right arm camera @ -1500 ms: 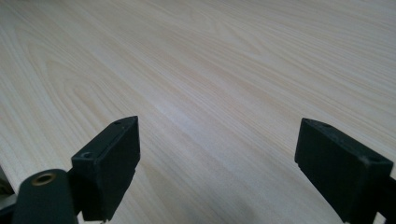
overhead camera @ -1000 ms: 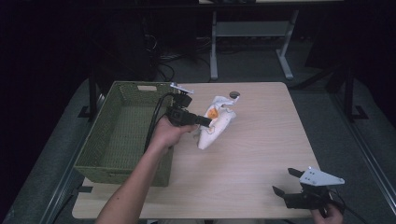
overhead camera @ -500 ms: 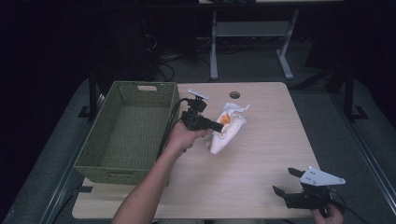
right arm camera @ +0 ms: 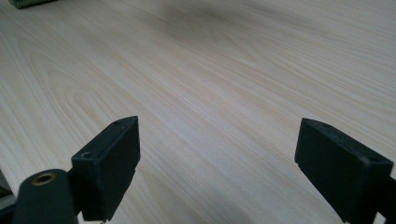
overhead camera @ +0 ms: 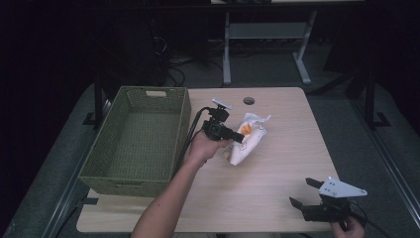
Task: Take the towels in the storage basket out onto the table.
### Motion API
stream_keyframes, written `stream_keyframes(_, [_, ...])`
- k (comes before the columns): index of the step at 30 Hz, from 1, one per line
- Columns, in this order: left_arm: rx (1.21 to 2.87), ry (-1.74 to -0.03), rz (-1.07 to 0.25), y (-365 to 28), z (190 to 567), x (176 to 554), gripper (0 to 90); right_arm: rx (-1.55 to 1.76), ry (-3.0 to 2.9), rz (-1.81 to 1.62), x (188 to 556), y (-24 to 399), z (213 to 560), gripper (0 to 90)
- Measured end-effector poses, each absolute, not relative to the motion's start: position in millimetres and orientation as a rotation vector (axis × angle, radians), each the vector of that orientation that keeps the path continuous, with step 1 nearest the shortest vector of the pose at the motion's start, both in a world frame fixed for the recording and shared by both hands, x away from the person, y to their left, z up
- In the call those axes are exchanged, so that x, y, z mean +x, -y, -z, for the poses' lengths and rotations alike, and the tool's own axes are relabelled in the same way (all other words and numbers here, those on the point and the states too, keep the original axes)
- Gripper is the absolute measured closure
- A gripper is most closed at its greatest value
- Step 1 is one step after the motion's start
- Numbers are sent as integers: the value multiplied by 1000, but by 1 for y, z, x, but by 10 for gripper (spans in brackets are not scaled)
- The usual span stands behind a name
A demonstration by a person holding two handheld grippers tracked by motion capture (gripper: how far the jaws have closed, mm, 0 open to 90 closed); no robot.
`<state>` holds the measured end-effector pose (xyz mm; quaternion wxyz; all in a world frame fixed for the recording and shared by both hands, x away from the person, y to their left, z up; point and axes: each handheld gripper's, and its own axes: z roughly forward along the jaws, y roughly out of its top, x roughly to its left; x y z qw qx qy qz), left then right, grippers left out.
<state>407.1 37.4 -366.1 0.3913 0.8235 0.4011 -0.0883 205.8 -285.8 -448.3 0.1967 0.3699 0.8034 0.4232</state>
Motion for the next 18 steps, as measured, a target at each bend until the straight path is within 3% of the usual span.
stream_keyframes(18, [2108,-1055,207,-21,385,410,786,1026,-2253,-1182,206,286,448,139])
